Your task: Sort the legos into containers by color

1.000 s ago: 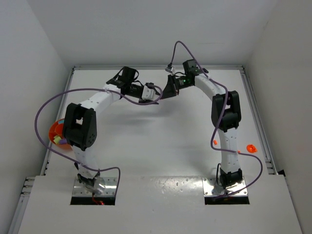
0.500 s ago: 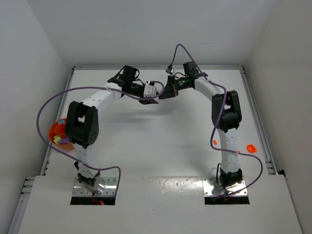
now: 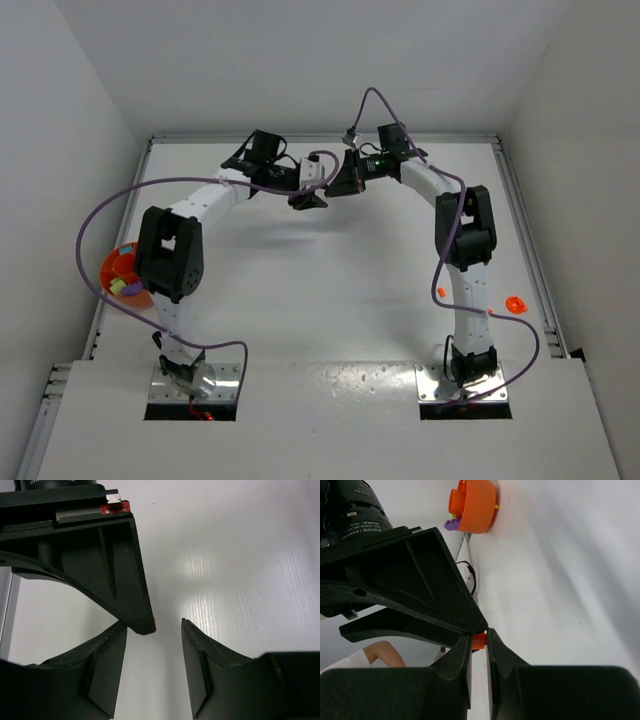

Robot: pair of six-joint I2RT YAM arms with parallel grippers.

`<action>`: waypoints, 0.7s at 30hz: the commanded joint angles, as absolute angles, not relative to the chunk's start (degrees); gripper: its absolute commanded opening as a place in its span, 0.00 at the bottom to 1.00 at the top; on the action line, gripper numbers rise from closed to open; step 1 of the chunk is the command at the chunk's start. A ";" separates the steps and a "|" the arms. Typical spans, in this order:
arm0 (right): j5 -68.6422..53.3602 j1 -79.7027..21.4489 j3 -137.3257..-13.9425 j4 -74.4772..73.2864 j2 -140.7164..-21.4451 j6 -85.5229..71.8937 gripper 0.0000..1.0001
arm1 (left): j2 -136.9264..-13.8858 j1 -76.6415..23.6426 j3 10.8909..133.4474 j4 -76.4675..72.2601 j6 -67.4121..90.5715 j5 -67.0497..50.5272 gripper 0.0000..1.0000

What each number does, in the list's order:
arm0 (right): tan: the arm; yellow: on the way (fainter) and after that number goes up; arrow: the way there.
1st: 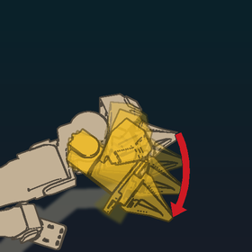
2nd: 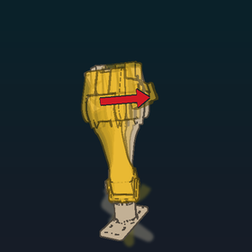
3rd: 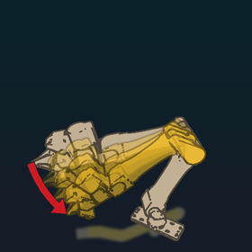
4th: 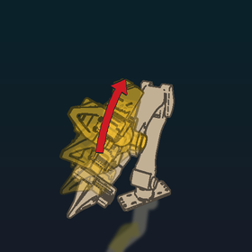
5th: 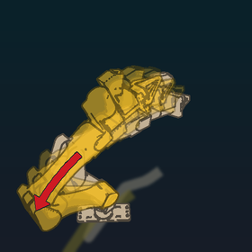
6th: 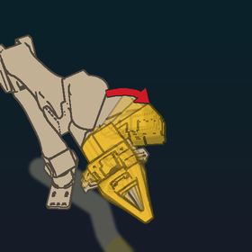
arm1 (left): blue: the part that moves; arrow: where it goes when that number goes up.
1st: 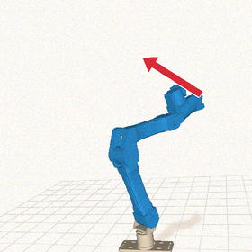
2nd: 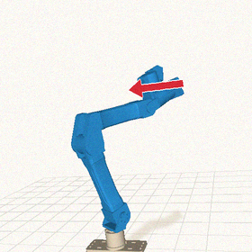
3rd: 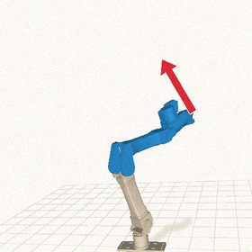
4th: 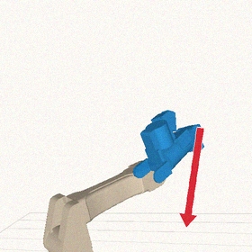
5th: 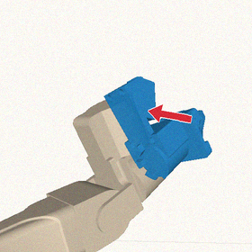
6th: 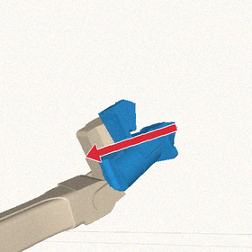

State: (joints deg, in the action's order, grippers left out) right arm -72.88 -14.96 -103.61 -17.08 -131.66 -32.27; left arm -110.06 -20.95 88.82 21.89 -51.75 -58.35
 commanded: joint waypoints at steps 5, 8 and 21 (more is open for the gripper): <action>-70.40 -18.63 -105.91 -8.62 -127.35 -34.89 0.00 | -110.39 -26.81 89.22 8.53 -40.88 -68.47 0.41; -70.40 -18.63 -105.91 -8.61 -127.35 -35.41 0.00 | -109.86 -26.81 89.21 7.12 -39.73 -66.63 0.35; -76.72 -18.63 -102.75 7.10 -126.83 -48.94 0.17 | -108.73 -27.42 86.48 3.52 -39.02 -64.86 0.01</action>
State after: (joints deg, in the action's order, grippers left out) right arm -73.36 -13.93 -102.76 -5.58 -131.55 -40.38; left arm -110.45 -20.97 87.31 7.62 -38.92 -55.35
